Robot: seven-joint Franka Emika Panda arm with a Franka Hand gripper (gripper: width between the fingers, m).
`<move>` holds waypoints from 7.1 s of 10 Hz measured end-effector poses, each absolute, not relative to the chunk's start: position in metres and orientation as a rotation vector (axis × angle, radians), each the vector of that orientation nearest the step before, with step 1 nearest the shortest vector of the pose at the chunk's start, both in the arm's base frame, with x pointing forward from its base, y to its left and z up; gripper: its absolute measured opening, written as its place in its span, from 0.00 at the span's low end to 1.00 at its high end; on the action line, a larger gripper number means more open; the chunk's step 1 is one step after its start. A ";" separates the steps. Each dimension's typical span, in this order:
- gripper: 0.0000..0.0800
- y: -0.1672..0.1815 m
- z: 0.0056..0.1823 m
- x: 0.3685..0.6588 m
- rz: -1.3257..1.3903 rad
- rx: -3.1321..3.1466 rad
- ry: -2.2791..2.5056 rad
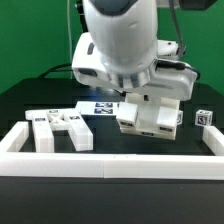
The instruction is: Assemble chair
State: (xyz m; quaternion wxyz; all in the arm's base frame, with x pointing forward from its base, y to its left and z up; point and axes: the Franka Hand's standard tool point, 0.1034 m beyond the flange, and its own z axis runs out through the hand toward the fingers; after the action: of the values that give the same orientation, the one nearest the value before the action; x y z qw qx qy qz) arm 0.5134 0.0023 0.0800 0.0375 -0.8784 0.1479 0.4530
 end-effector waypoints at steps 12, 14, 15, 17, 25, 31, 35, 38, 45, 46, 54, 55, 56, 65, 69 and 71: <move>0.79 -0.022 0.058 0.508 1.639 -2.552 0.522; 0.81 -0.023 0.063 0.513 1.616 -2.566 0.513; 0.81 -0.024 0.070 0.517 1.591 -2.576 0.511; 0.81 -0.029 0.082 0.524 1.548 -2.596 0.515; 0.81 -0.044 0.077 0.541 1.374 -2.693 0.489; 0.81 -0.044 0.082 0.580 0.676 -2.968 0.480; 0.81 -0.053 0.085 0.604 0.210 -3.068 0.444; 0.81 -0.062 0.083 0.606 0.025 -3.118 0.261; 0.81 -0.089 0.085 0.598 -0.052 -3.145 -0.048; 0.81 -0.098 0.086 0.595 -0.057 -3.143 -0.160; 0.81 -0.124 0.077 0.571 -0.063 -3.134 -0.423; 0.81 -0.128 0.078 0.562 -0.057 -3.126 -0.465; 0.81 -0.130 0.076 0.554 -0.055 -3.122 -0.495; 0.81 -0.115 0.057 0.518 0.097 -3.062 -0.405; 0.81 -0.105 0.054 0.512 0.149 -3.042 -0.353; 0.81 -0.108 0.050 0.510 0.153 -3.043 -0.366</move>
Offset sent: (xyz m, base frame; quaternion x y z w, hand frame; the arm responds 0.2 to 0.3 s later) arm 0.0011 0.0067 -0.0029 0.0267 -0.1320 0.0050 0.9909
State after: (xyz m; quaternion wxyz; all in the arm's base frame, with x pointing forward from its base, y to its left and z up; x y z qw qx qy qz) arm 0.5101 -0.1077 0.0499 0.0366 -0.9910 -0.1191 0.0500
